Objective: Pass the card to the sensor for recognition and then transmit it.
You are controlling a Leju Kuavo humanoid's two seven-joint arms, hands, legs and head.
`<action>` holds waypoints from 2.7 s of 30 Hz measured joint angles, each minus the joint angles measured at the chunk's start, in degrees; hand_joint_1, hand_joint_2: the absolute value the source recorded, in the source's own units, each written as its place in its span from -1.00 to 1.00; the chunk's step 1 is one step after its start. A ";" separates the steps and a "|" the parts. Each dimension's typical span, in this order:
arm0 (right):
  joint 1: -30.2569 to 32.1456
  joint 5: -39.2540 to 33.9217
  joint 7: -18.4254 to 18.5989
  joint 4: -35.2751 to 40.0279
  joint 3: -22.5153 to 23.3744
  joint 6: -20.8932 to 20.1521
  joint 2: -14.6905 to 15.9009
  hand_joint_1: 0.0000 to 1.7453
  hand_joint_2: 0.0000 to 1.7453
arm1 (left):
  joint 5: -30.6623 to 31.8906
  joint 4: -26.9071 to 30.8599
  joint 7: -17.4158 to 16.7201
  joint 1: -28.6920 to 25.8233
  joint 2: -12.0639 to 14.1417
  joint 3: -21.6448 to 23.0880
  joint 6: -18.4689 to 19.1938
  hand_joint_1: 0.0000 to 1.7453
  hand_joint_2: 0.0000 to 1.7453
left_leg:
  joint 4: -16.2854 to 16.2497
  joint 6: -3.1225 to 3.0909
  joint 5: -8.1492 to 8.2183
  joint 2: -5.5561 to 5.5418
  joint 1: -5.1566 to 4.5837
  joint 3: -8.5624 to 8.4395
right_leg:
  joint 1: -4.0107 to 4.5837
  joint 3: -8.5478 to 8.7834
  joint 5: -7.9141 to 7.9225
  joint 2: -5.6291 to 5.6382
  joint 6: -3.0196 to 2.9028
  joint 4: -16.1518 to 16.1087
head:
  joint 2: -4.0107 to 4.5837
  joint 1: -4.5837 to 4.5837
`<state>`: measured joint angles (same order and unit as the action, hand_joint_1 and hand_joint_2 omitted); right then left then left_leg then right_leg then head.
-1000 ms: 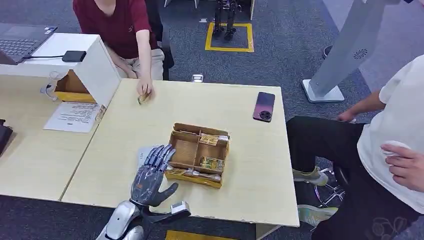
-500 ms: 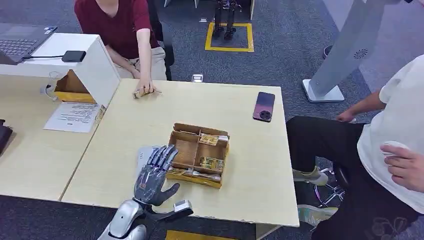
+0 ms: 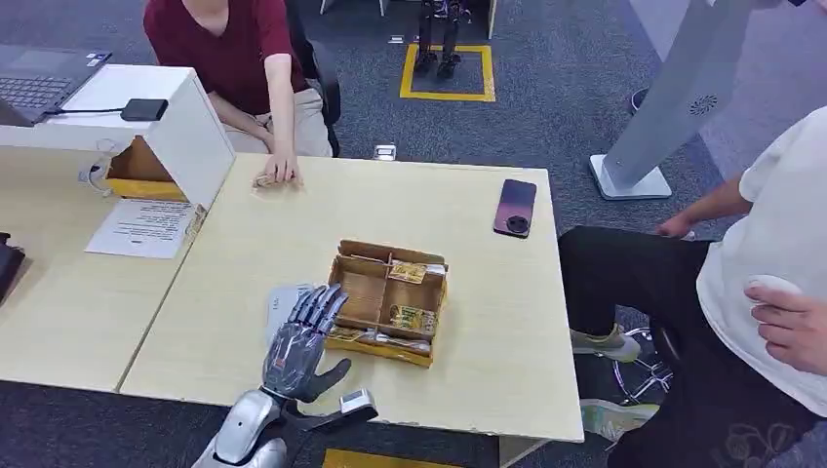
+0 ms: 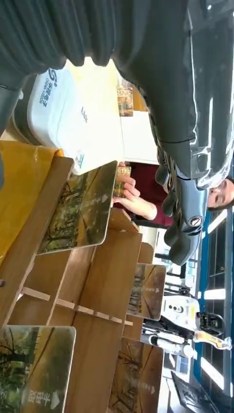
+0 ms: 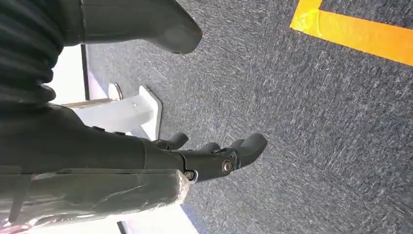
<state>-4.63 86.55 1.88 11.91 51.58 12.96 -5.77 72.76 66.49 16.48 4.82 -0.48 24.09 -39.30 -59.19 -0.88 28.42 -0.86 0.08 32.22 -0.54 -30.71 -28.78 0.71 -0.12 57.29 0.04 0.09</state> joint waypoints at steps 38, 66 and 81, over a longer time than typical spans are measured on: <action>0.01 0.09 -0.02 0.00 0.00 0.26 0.00 -1.00 1.00 | -14.04 1.01 7.02 0.60 0.28 -0.31 7.04 0.94 1.00 | 0.00 0.00 0.00 -0.01 0.00 0.01 | 0.00 0.00 0.00 -0.01 0.00 0.00 | 0.00 0.00; -0.30 0.17 -0.72 -0.02 -0.11 -0.35 -0.02 -1.00 1.00 | -27.23 14.93 2.12 28.56 21.90 -16.92 32.98 1.00 1.00 | 0.00 0.29 -0.27 -0.01 0.12 0.22 | 0.15 -0.28 0.18 -0.01 -0.24 0.19 | 0.00 0.00; -0.41 0.18 -0.61 -0.02 -1.59 -0.63 -0.02 -1.00 1.00 | -20.50 0.01 -2.03 36.15 21.29 -17.53 26.21 0.66 1.00 | -0.02 0.35 -0.31 0.01 0.15 0.29 | 0.15 -0.39 0.20 0.00 -0.26 0.20 | 0.00 0.00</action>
<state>-5.04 86.73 1.27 11.89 49.99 12.33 -5.79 52.26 66.49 14.45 40.97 20.81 6.56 -13.09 -59.21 -0.53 28.11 -0.85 0.23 32.51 -0.39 -31.11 -28.59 0.71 -0.38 57.49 0.04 0.09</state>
